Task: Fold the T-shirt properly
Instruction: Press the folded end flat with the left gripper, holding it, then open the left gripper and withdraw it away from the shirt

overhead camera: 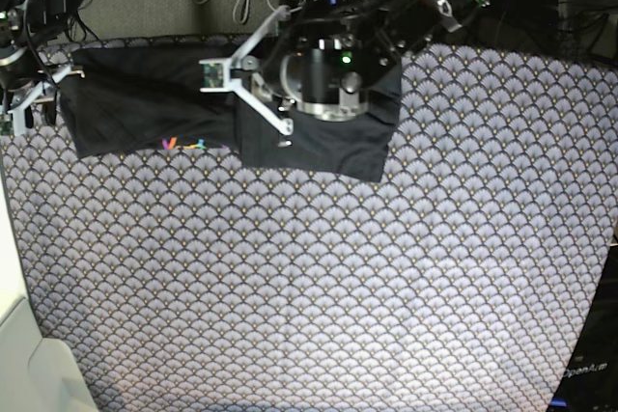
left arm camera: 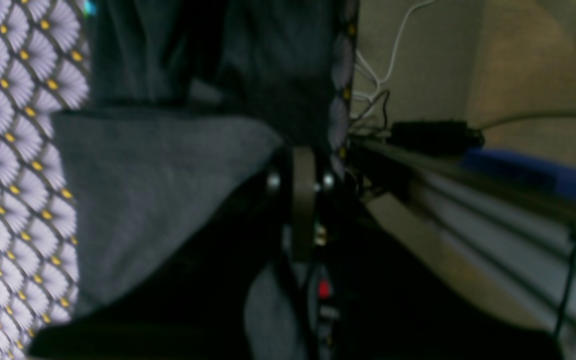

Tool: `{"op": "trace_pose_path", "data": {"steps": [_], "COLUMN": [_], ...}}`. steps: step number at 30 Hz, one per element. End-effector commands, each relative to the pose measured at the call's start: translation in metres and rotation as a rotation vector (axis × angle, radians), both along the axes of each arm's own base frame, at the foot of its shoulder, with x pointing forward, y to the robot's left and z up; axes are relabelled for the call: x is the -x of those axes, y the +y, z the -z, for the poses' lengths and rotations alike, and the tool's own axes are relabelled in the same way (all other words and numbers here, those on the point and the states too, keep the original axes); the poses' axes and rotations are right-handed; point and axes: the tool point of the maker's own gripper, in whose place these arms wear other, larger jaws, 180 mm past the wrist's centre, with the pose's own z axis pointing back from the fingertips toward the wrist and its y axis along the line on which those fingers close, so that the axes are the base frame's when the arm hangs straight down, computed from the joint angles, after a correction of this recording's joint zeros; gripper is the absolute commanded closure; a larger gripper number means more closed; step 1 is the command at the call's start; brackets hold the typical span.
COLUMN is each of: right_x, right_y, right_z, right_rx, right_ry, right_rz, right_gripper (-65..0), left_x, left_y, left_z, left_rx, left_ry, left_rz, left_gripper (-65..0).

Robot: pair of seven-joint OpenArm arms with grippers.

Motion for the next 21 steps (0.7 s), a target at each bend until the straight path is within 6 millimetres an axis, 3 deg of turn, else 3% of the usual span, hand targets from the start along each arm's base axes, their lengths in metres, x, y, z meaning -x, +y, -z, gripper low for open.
{"op": "trace_pose_path", "data": {"steps": [1, 7, 11, 16, 21], "right_x": [-0.009, -0.011, -0.011, -0.011, -0.011], "right_y": [-0.003, -0.003, -0.003, -0.004, -0.004], "right_z": [-0.015, -0.016, -0.016, -0.016, -0.016], "right_rx": [0.022, 0.022, 0.022, 0.021, 0.021], "right_ry": [-0.051, -0.058, -0.058, -0.057, -0.057], "right_rz": [-0.010, -0.010, -0.010, -0.009, -0.009], "right_gripper": [-22.9, -22.9, -22.9, -22.9, -22.9], "left_x": [-0.005, -0.016, -0.024, -0.034, -0.033], "left_y": [-0.004, 0.011, 0.014, 0.021, 0.013], "left_z": [-0.009, -0.006, -0.009, -0.014, -0.037], "left_rx": [0.025, 0.007, 0.015, 0.030, 0.186], "left_ry": [-0.020, -0.026, -0.030, -0.041, 0.051], "left_rz": [0.001, -0.043, -0.073, -0.119, -0.151], "left_gripper": [-5.1, -29.9, -42.1, -42.6, -42.6]}}
